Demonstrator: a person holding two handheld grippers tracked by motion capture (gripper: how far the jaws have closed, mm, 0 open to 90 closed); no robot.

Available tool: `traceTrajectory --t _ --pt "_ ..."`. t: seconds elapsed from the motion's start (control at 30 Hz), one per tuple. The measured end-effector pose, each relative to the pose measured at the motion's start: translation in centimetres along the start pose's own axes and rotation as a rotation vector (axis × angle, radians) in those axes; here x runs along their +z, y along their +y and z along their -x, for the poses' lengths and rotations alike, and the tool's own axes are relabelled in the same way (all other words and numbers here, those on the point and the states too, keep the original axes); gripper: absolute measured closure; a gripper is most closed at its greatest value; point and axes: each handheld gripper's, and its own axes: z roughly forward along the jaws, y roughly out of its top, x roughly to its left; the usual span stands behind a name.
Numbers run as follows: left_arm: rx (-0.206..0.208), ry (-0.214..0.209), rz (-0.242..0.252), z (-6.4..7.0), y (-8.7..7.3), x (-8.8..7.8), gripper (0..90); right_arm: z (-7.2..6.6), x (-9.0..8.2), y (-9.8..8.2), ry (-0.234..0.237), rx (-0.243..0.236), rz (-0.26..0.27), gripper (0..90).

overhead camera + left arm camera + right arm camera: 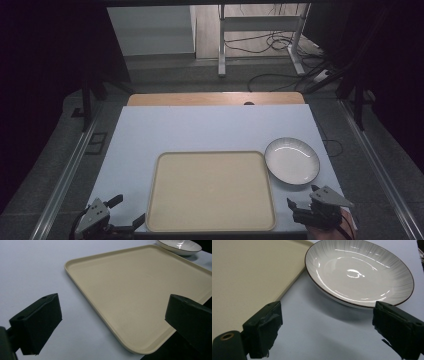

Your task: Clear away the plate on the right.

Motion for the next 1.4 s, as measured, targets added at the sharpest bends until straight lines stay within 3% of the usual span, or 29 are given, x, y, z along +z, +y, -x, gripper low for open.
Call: traceTrajectory --t 0.2,0.7,1.03,1.07,1.4 --pt "-0.003 -0.002 -0.001 0.0 0.0 0.0 0.4 0.0 0.2 0.4 -0.035 -0.034 -0.025 14.0" --pt "-0.011 -0.004 -0.006 -0.1 0.0 0.1 0.4 -0.1 1.3 1.1 -0.066 -0.105 -0.068 14.1" --pt "-0.012 -0.006 -0.006 -0.1 0.0 0.1 0.4 -0.6 2.1 1.4 -0.122 -0.220 -0.099 15.6" --pt "-0.012 -0.006 -0.006 -0.1 0.0 0.1 0.4 -0.8 2.2 1.5 -0.138 -0.251 -0.097 15.8" --pt "-0.013 -0.007 -0.004 -0.2 0.0 0.1 0.4 -1.1 2.7 1.5 -0.196 -0.344 -0.122 15.8"
